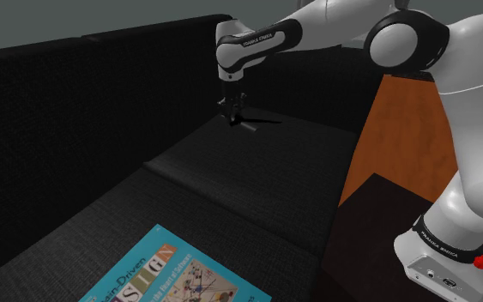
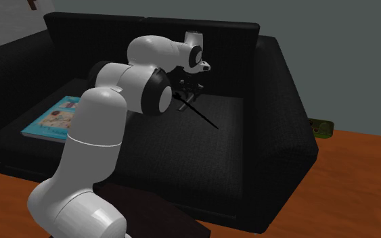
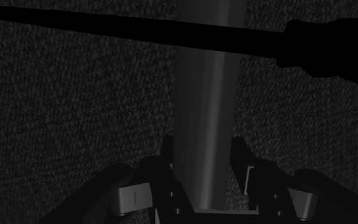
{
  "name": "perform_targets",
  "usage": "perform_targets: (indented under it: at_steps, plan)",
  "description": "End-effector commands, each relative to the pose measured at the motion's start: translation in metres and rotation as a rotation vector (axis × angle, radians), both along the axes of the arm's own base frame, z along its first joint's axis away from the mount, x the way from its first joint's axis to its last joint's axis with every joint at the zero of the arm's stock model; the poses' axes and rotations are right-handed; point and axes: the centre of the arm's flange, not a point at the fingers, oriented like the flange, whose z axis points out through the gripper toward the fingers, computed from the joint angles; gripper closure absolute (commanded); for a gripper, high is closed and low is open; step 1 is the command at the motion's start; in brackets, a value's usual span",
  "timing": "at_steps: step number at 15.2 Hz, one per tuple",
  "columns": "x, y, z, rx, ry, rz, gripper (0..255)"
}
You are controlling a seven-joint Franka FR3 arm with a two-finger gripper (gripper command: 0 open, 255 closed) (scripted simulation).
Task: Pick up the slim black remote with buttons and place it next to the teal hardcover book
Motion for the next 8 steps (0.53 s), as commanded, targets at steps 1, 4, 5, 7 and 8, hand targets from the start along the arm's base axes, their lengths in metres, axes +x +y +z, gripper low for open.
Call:
perform_targets:
  at_steps: [1,4,5,7,8]
  plan:
    - [0.0,0.002,0.011,0.0,0.0,0.0,255]
    - [0.0,0.002,0.027,0.0,0.0,0.0,255]
    - [0.0,0.002,0.032,0.0,0.0,0.0,255]
    - [0.0,0.002,0.042,0.0,0.0,0.0,255]
    - [0.0,0.002,0.048,0.0,0.0,0.0,255]
